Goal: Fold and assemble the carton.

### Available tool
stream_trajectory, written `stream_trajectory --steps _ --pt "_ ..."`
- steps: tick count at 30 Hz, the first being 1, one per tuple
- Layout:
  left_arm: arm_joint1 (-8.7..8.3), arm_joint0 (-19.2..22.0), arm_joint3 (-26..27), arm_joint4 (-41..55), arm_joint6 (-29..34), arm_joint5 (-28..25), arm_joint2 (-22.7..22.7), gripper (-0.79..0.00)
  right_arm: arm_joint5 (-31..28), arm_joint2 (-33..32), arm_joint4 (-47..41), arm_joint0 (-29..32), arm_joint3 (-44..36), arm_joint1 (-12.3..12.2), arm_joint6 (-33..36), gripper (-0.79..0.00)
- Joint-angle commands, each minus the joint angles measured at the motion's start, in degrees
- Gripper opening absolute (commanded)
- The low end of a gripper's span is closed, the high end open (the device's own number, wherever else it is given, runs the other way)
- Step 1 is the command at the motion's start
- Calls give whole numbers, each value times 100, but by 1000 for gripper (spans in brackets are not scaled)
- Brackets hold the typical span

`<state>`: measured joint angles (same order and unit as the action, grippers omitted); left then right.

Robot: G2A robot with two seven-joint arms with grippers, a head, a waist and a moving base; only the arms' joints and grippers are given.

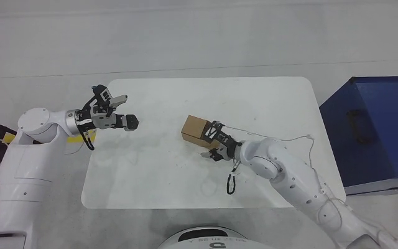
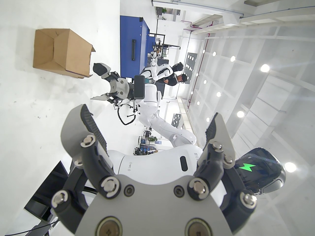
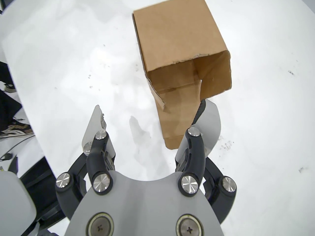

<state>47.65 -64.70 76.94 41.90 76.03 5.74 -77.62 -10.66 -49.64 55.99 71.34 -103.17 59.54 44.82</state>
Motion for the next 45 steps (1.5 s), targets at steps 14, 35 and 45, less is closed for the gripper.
stream_trajectory --steps 14,35,45 --pt "0 0 0 0 0 0 0 0 106 486 424 -309 358 218 -137 -434" --pt "0 0 0 0 0 0 0 0 366 -159 578 -130 245 185 -38 -785" --pt "0 0 0 0 0 0 0 0 450 -225 559 -108 187 177 -11 -785"
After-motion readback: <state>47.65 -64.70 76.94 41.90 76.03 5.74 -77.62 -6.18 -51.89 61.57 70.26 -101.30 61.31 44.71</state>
